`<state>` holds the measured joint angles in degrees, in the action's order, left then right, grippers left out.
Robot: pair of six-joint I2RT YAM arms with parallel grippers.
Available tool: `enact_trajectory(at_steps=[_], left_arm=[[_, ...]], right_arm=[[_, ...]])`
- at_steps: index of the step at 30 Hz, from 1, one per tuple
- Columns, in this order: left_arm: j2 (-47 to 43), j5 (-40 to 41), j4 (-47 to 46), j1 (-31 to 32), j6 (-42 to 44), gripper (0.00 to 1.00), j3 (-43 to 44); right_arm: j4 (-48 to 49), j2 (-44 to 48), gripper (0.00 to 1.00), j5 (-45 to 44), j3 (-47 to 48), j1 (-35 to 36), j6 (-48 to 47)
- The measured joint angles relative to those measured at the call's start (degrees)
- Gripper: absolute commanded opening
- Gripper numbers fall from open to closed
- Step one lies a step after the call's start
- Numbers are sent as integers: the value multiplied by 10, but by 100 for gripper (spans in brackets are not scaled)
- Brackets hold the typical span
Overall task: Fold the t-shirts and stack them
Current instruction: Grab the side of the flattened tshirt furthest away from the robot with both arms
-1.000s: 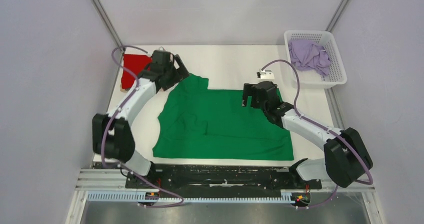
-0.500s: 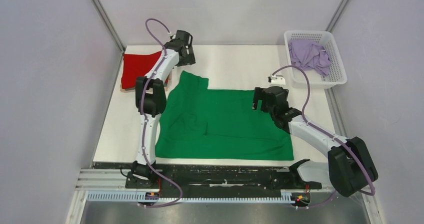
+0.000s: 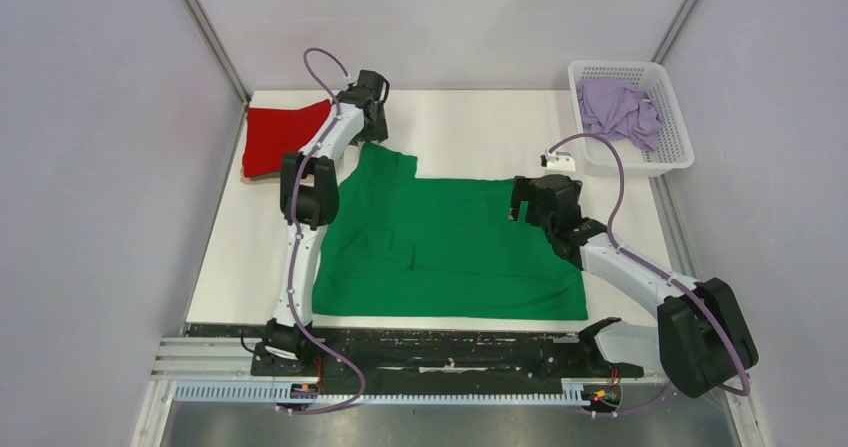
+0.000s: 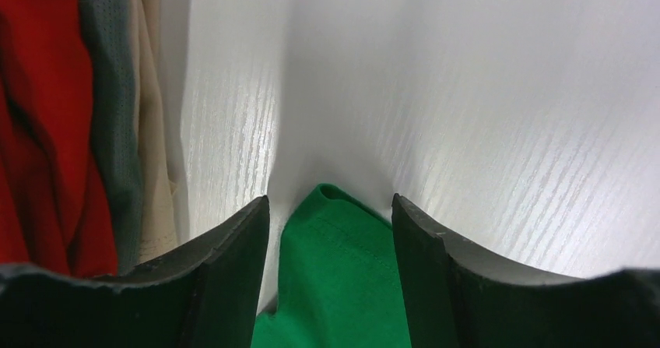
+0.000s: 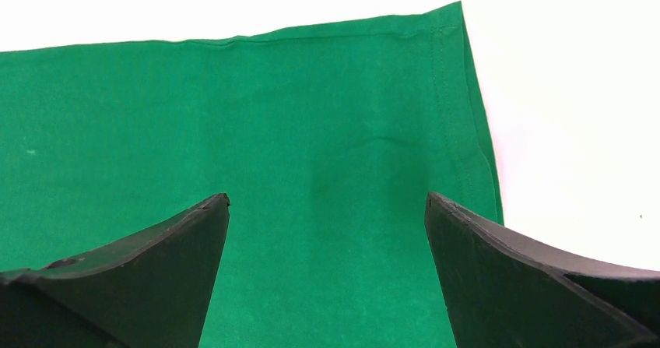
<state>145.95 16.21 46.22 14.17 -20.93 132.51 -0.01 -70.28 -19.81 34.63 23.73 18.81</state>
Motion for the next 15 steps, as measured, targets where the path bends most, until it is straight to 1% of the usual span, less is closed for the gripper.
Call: enact_trajectory(at_steps=[4,8,10,13,15], left_arm=[[0,-10,0,0,-2,60,-6],[-1,-16,-5,0,-6,53,-11],[-3,-16,-10,0,-9,52,-16],[-16,-13,-18,0,-15,50,-40],[-30,-14,-19,0,-27,46,-63]], right_arm=[[5,0,98,6,-6,-1,0],[7,0,98,15,-8,-2,2],[9,0,98,19,-8,-3,2],[9,0,98,20,-8,-3,3],[10,0,98,20,-8,-3,6]])
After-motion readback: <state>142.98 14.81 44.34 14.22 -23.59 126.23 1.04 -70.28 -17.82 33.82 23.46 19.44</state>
